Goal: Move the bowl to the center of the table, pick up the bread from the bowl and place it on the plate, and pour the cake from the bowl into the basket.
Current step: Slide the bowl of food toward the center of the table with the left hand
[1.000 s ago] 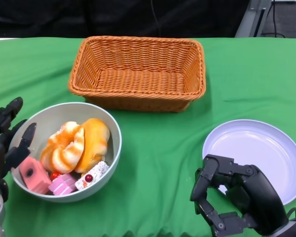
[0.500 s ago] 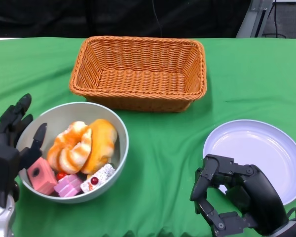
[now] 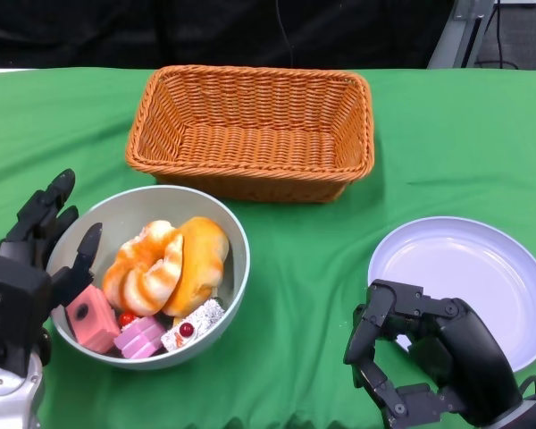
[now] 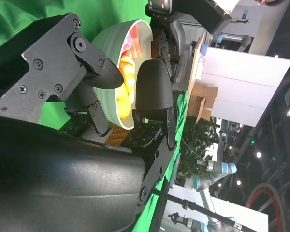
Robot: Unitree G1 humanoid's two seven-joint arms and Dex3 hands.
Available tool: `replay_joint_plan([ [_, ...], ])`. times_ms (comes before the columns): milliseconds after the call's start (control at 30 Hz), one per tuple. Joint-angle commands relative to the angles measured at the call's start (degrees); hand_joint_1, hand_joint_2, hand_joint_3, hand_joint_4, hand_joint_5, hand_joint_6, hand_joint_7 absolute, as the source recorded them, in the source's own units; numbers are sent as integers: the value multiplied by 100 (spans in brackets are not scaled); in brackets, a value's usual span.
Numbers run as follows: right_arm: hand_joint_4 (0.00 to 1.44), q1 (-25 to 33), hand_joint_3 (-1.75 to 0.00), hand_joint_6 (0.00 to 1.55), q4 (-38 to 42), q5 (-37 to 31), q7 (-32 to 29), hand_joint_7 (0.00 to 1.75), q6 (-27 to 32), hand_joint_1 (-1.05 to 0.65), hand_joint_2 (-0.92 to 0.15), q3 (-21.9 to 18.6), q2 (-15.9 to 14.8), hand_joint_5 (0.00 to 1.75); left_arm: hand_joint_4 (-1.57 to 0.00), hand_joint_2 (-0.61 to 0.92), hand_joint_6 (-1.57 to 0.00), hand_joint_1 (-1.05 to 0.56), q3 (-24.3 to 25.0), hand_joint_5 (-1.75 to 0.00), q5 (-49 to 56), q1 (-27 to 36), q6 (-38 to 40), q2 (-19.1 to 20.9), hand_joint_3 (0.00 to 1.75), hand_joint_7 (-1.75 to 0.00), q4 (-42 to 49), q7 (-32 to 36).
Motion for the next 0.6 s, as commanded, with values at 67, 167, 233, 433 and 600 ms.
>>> replay_joint_plan([
  [67,84,-3,-130,73,-38,1,-41,140,-38,2,-39,-44,-12,168,-38,92,-35,-72,-122,-1,50,147,52,-134,59,-1,-61,-31],
  [167,84,-6,-131,73,-32,-4,-37,140,-52,2,-39,-41,-7,168,-37,92,-34,-71,-191,-1,26,189,140,-269,59,0,-216,-80],
  [233,84,3,-131,73,-46,-8,-38,140,-35,2,-39,-42,-8,167,-37,92,-33,-68,-269,0,46,225,161,-346,60,0,-337,-79],
  [433,84,7,-130,73,-36,-1,-31,140,-53,2,-39,-44,4,167,-33,92,-26,-72,-336,0,-39,298,289,-552,59,0,-557,-129],
  [600,83,12,-130,73,-59,20,-16,140,-3,2,-39,-36,-3,167,-28,92,-20,-74,-383,0,-57,405,446,-709,59,0,-838,-150],
])
